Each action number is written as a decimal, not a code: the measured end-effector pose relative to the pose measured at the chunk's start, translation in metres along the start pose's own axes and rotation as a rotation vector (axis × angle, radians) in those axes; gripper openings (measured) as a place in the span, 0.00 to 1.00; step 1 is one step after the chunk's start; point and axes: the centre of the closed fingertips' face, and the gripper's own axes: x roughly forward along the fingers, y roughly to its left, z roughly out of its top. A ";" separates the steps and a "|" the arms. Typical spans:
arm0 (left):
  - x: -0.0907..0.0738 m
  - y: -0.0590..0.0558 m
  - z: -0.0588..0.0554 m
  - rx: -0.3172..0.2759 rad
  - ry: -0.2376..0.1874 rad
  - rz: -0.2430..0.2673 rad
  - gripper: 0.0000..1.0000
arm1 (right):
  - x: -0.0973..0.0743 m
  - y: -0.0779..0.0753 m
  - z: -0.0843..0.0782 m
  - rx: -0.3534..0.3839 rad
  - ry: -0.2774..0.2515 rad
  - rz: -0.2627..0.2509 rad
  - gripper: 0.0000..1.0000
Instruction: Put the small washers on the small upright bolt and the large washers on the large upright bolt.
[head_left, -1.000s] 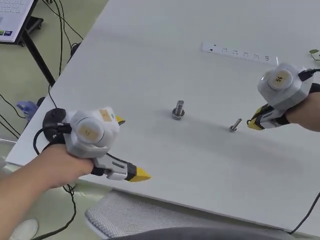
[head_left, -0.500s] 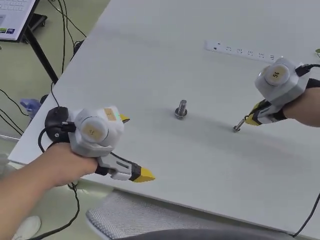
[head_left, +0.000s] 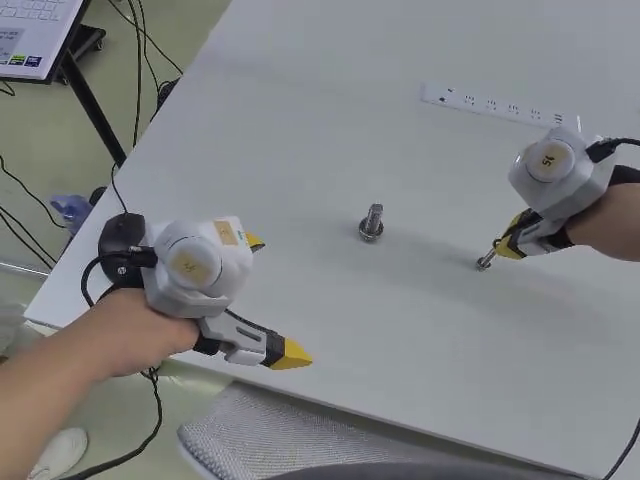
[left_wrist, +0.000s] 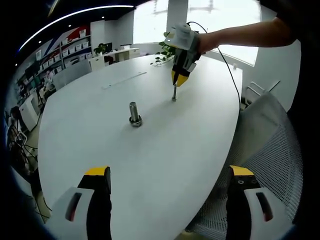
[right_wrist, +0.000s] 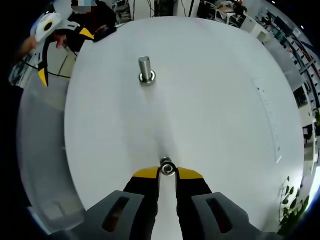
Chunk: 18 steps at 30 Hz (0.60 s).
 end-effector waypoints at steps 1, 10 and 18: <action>0.000 0.000 0.000 -0.001 -0.001 0.000 0.97 | 0.000 0.000 0.000 -0.001 0.001 0.000 0.13; 0.002 0.003 0.000 -0.006 0.003 0.002 0.95 | 0.009 0.001 -0.003 -0.005 0.018 0.012 0.13; 0.003 0.000 -0.002 -0.015 0.006 -0.002 0.94 | 0.017 0.001 -0.005 -0.008 0.024 0.021 0.13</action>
